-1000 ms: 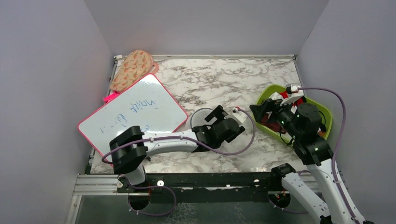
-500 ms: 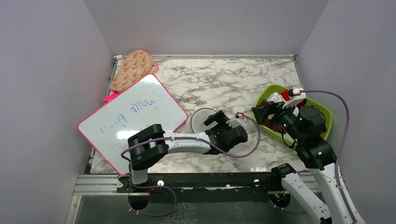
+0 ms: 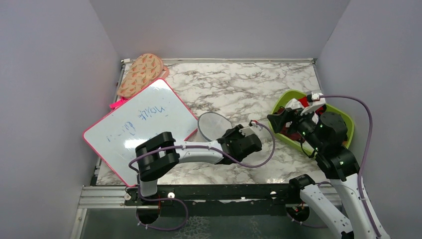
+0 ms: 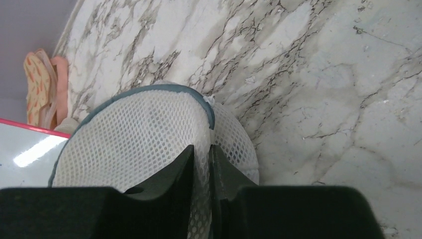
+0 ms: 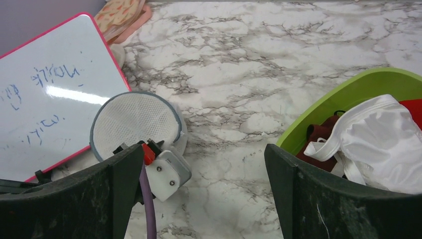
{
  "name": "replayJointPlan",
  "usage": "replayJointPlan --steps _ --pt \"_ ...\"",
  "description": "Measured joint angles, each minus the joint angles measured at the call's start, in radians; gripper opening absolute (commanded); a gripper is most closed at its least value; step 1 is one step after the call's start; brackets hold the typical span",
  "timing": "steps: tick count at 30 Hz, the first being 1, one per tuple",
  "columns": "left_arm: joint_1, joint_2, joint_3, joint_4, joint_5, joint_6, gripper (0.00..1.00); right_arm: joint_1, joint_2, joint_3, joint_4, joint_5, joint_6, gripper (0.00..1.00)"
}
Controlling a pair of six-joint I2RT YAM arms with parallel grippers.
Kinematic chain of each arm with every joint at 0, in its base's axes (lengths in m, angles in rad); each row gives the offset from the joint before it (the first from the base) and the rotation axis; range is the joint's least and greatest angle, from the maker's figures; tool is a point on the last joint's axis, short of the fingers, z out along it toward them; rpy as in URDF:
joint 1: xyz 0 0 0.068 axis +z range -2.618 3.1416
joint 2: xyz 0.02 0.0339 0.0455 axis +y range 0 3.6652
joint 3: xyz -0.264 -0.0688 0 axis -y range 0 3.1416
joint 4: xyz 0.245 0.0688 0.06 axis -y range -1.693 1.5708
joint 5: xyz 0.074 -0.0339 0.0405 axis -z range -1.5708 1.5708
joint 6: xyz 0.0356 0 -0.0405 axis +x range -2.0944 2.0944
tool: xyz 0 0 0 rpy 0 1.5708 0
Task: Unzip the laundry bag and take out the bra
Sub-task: Pick up the laundry bag at the center of the board.
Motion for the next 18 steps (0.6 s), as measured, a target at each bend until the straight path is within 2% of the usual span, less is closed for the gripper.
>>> replayJointPlan --steps 6,10,14,18 --pt "0.038 -0.119 -0.079 0.044 0.108 0.027 0.00 0.000 0.031 0.002 0.001 -0.025 0.001 0.90" --pt "0.077 -0.303 -0.179 0.159 0.221 0.064 0.00 0.000 0.032 -0.010 0.026 -0.068 0.008 0.89" --pt "0.107 -0.454 -0.260 0.264 0.318 0.082 0.00 0.000 0.039 -0.079 0.116 -0.197 0.007 0.84" --pt "0.109 -0.535 -0.314 0.333 0.374 0.099 0.00 0.000 0.080 -0.180 0.228 -0.369 0.000 0.78"
